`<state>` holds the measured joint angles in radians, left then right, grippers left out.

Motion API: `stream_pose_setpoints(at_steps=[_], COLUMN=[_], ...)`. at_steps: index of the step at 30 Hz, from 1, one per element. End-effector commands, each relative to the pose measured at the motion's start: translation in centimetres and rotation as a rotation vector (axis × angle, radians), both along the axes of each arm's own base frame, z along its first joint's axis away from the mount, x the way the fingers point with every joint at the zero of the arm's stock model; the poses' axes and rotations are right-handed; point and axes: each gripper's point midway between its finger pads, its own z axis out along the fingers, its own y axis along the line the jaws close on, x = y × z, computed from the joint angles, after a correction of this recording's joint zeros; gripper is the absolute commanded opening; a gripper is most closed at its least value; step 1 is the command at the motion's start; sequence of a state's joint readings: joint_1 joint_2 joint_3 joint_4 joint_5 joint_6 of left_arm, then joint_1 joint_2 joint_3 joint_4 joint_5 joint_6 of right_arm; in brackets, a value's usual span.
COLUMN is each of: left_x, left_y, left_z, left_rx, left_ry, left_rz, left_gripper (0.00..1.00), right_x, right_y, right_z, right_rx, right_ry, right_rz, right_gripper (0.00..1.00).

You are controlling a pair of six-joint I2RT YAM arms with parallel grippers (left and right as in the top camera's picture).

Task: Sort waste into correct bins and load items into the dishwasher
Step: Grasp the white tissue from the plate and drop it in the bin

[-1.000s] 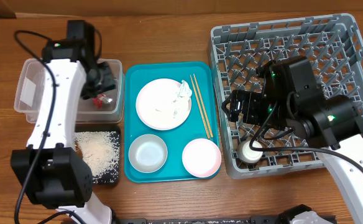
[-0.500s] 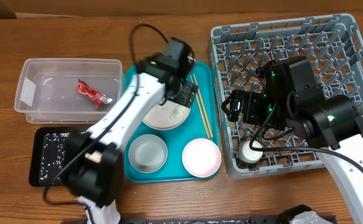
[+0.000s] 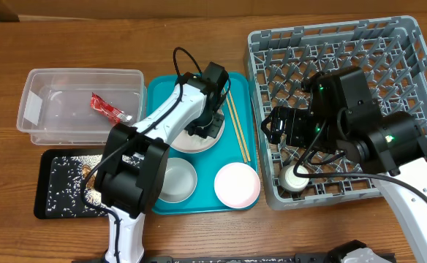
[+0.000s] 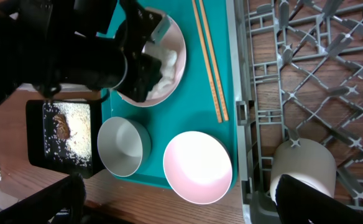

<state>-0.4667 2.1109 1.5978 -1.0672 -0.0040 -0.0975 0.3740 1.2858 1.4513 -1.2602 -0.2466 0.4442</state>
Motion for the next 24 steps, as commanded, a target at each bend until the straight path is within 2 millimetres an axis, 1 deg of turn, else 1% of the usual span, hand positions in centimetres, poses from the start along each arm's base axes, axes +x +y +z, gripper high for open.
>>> stream_pose_setpoints(at_steps=[1,3,5,6,8,9,10,12,15,17,18,19,20,21,22,23,24], left_x=[2.4,3.1,3.8,4.1,4.3,4.3,4.3,4.0,4.2,4.3,4.3,4.2,4.0,3.8,3.6,3.4,3.1], left_y=[0.0,1.4,3.8,5.6,8.3,9.8,11.2,14.0,17.7,19.2,19.5,19.4,19.3,19.3,19.2,19.0,19.0], left_z=[6.9,10.9,14.3,16.1,17.7,18.2,18.3,17.9,16.2,15.0,14.5,14.3,14.2,14.2,14.5,14.9,15.4], left_rx=[-0.062,-0.054,-0.03,-0.014,0.005,0.014,0.022,0.047,0.077,0.071,0.054,0.025,-0.002,-0.018,-0.033,-0.046,-0.052], left_ry=[-0.125,-0.188,-0.263,-0.311,-0.355,-0.362,-0.357,-0.328,-0.289,-0.258,-0.233,-0.211,-0.194,-0.18,-0.178,-0.176,-0.178], left_rz=[0.112,0.173,0.251,0.299,0.371,0.404,0.437,0.501,0.592,0.633,0.638,0.627,0.612,0.604,0.604,0.601,0.6], left_gripper=[0.04,0.04,0.04,0.04,0.04,0.04,0.04,0.04,0.04,0.04,0.04,0.08,0.14,0.27,0.45,0.96,1.0], right_x=[0.2,0.2,0.2,0.2,0.1,0.1,0.1,0.1,0.1,0.1,0.1,0.1,0.1,0.1,0.1,0.1,0.1], right_y=[0.0,0.0,0.0,0.0,0.0,0.0,0.0,0.0,0.0,0.0,0.0,0.0,0.0,0.0,0.0,0.0,0.0], right_z=[0.5,0.4,0.4,0.4,0.4,0.4,0.4,0.4,0.4,0.4,0.4,0.4,0.4,0.4,0.4,0.4,0.4], right_rx=[-0.003,-0.003,-0.004,-0.005,-0.006,-0.006,-0.006,-0.005,-0.005,-0.006,-0.006,-0.006,-0.006,-0.006,-0.006,-0.006,-0.006], right_ry=[-0.019,-0.018,-0.017,-0.015,-0.012,-0.012,-0.012,-0.013,-0.012,-0.012,-0.012,-0.012,-0.012,-0.012,-0.012,-0.012,-0.012], right_rz=[0.001,0.001,0.001,0.001,0.001,0.001,0.001,0.001,0.001,0.001,0.001,0.001,0.001,0.001,0.001,0.001,0.001], right_gripper=[1.0,1.0,1.0,1.0,1.0,1.0,1.0,1.0,1.0,1.0,1.0,1.0,1.0,1.0,1.0,1.0,1.0])
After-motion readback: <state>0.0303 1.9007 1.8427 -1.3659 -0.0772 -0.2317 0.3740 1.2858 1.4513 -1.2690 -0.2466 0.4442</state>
